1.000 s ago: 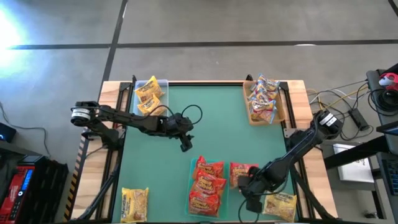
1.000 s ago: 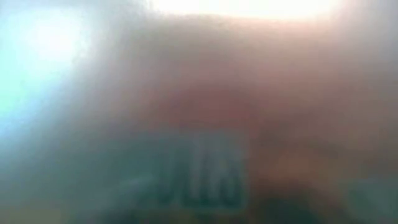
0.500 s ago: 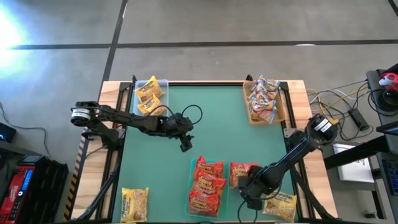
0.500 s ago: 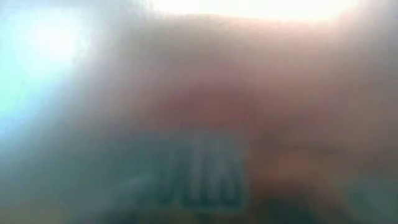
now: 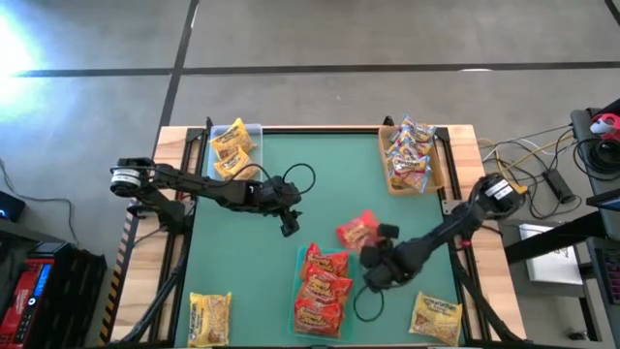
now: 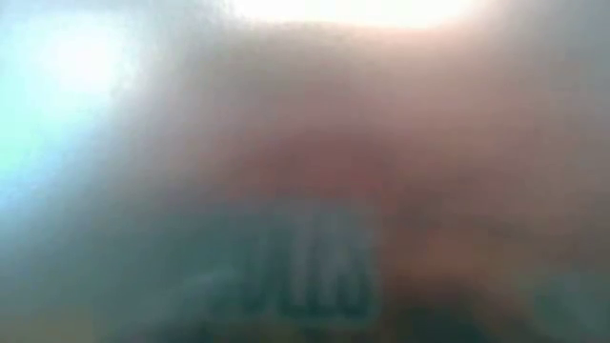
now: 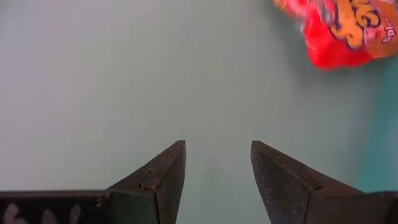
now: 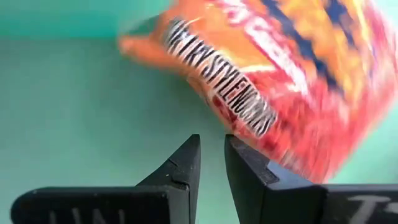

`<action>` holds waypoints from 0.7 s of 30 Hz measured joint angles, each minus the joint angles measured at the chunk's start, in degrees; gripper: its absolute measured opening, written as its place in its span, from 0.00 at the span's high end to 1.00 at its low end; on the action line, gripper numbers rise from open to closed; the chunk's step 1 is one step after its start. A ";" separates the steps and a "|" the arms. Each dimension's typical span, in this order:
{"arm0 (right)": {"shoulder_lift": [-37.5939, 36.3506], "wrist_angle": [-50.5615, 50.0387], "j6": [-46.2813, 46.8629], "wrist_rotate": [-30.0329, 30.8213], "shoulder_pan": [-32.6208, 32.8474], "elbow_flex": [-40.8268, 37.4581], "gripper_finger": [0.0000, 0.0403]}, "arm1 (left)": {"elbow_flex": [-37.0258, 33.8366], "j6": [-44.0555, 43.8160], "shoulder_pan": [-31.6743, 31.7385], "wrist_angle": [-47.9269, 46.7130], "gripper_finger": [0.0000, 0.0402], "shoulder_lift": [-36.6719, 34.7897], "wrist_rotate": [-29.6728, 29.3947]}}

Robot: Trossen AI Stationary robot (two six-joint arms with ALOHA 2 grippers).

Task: Sort Maruchan noodles
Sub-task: Put the red noodle pack into the green bin

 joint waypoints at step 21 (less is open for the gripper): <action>-5.29 6.46 -4.91 -1.05 -5.08 -4.09 0.84 | 0.00 1.07 0.00 -0.10 0.59 0.00 0.00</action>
